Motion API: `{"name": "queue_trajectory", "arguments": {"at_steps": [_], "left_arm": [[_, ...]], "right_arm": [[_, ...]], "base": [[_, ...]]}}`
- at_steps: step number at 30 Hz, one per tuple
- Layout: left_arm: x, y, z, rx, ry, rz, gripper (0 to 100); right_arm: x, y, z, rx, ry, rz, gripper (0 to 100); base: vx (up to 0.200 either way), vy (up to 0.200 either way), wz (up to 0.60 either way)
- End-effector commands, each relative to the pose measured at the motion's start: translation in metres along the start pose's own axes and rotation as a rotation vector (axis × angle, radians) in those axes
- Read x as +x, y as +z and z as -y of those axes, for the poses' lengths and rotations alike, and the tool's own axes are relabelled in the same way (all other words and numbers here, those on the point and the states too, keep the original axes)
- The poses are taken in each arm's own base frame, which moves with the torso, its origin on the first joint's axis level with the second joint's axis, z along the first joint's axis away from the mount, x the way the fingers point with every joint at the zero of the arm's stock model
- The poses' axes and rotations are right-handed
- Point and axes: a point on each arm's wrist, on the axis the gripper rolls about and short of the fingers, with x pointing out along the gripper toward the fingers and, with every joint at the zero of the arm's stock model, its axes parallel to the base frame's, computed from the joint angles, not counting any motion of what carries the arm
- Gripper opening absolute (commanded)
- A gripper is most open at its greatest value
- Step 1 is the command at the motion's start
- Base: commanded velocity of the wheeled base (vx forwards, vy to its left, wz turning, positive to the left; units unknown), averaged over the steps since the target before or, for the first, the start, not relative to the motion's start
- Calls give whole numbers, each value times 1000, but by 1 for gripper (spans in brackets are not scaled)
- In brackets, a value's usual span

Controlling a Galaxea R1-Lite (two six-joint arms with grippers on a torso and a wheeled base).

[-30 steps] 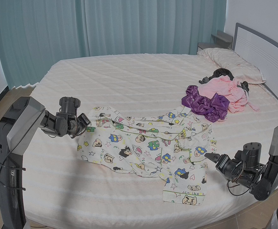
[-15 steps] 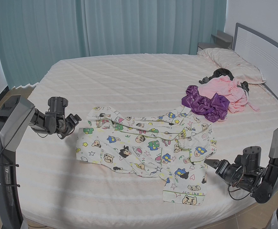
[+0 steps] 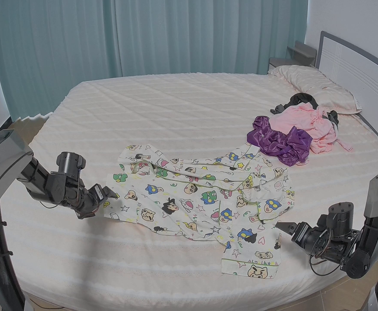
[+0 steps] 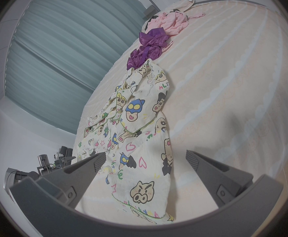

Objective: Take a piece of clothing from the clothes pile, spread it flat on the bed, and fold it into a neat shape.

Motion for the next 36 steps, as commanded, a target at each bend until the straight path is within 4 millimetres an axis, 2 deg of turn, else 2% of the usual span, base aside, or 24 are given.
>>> {"name": "queue_trajectory", "arguments": {"at_steps": [1, 6, 16, 20, 21, 28, 36], "left_arm": [[-19, -28, 4, 67, -39, -55, 100], [-14, -40, 8, 87, -63, -59, 100], [-5, -43, 15, 93, -74, -67, 100], [-3, -40, 19, 46, -91, -44, 100], [-3, -41, 18, 47, -98, -40, 0], [4, -39, 17, 45, -81, 0, 0], [-7, -37, 16, 37, -80, 12, 0]], "right_arm": [[0, -4, 1, -10, -6, -18, 100], [0, -9, 2, -22, -13, -40, 100], [0, -11, 1, -25, -10, -46, 100], [0, -15, 1, -33, -13, -63, 100], [-1, -17, 1, -38, -17, -73, 100], [-4, -37, 3, -104, -39, -160, 100], [3, -51, 7, -164, -60, -225, 100]], "base": [[0, 0, 0], [0, 0, 0], [0, 0, 0], [0, 0, 0], [0, 0, 0], [0, 0, 0], [0, 0, 0]]}}
